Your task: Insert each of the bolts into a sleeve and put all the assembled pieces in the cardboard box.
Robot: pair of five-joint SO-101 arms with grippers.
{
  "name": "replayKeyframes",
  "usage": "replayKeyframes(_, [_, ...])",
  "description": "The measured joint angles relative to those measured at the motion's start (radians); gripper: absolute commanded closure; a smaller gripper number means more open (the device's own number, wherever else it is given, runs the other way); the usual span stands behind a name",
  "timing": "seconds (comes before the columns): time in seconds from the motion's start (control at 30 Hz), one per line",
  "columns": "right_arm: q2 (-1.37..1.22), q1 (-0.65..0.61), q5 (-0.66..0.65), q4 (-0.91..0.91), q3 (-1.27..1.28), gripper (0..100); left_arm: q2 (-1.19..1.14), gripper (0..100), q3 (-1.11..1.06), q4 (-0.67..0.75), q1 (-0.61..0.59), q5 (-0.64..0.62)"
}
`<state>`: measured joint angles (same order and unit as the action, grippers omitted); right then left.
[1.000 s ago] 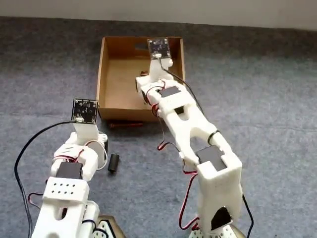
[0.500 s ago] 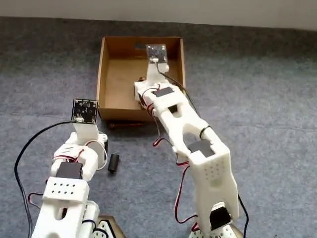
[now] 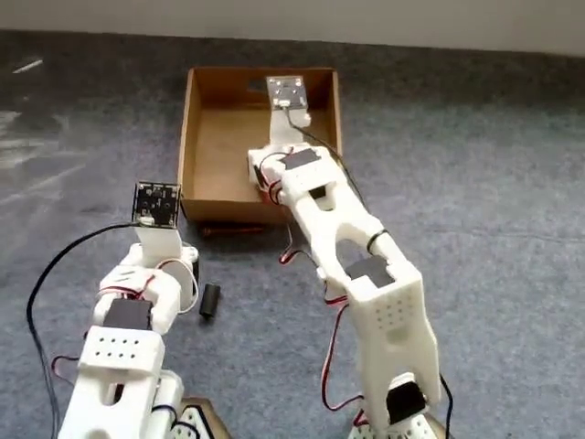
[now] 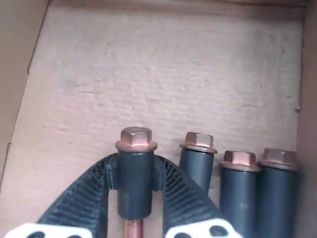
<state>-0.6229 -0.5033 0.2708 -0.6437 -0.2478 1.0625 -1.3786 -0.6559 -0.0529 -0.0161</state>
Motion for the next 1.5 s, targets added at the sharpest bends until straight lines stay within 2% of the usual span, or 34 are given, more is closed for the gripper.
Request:
replayKeyframes(0.3, [-0.044,0.000,0.000,0.002,-0.014,98.5,0.000,99,0.000,0.000,0.002,0.000])
replayKeyframes(0.5, [-0.055,-0.005,0.000,0.002,-0.021,86.2,0.000,99,0.000,0.000,0.002,0.000])
replayKeyframes(0.7, [-0.055,-0.005,0.000,-0.038,-0.060,86.1,0.000,99,0.000,0.000,0.002,0.000])
replayKeyframes(1.0, [-0.055,-0.003,0.000,-0.393,-0.390,86.1,0.000,99,0.000,0.000,0.002,0.000])
replayKeyframes(1.2, [-0.055,-0.003,-0.051,-0.678,-0.715,86.1,0.000,99,0.000,0.000,0.002,0.000])
replayKeyframes(1.5, [-0.063,-0.003,-0.055,-1.088,-1.267,86.1,0.000,99,0.000,0.000,0.002,0.000])
